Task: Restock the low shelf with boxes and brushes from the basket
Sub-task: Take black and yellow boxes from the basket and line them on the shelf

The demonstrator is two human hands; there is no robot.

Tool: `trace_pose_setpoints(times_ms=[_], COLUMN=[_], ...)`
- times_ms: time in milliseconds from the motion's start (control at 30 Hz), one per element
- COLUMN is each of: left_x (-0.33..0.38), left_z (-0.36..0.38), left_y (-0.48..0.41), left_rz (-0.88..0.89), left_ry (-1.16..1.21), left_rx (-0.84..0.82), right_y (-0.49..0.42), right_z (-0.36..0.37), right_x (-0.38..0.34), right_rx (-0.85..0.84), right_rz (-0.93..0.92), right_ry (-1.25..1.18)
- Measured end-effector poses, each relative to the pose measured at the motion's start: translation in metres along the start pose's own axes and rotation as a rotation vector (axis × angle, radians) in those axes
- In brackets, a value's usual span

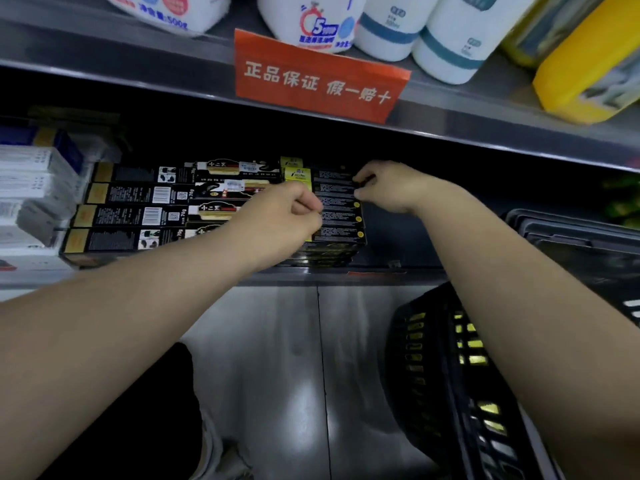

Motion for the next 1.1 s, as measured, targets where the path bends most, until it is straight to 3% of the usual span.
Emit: trace_pose_setpoints(times_ms=[233, 400, 567, 700, 833, 967, 1100], left_x=[0.101, 0.158, 0.181, 0.181, 0.178, 0.177, 0.176], left_z=[0.059, 0.114, 0.164, 0.189, 0.200, 0.202, 0.204], left_y=[0.039, 0.074, 0.090, 0.094, 0.094, 0.092, 0.091], left_rz=[0.513, 0.837, 0.959, 1.017, 1.070, 1.060, 1.034], left_ry=[-0.243, -0.421, -0.495, -0.591, -0.660, -0.690, -0.735], left_rx=[-0.081, -0.148, -0.257, -0.308, -0.314, -0.339, -0.372], right_y=[0.154, 0.227, 0.244, 0.246, 0.247, 0.241, 0.234], right_z=[-0.059, -0.082, -0.048, 0.013, 0.072, 0.092, 0.056], right_x=[0.032, 0.137, 0.259, 0.293, 0.292, 0.284, 0.275], right_rx=[0.079, 0.151, 0.063, -0.331, -0.623, -0.608, -0.462], right_rz=[-0.165, -0.016, 0.246, 0.363, 0.280, 0.179, 0.233], right_ry=[-0.440, -0.569, -0.205, 0.106, 0.351, 0.525, 0.346])
Point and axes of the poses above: each hand's wrist, its own y-axis away from the middle knuckle, its own z-axis out of the palm, x = y × z, the point moved 8 cm from there along -y, towards the middle knuckle, and after that the axes turned 12 degrees about -y, right-handed, at the moved point
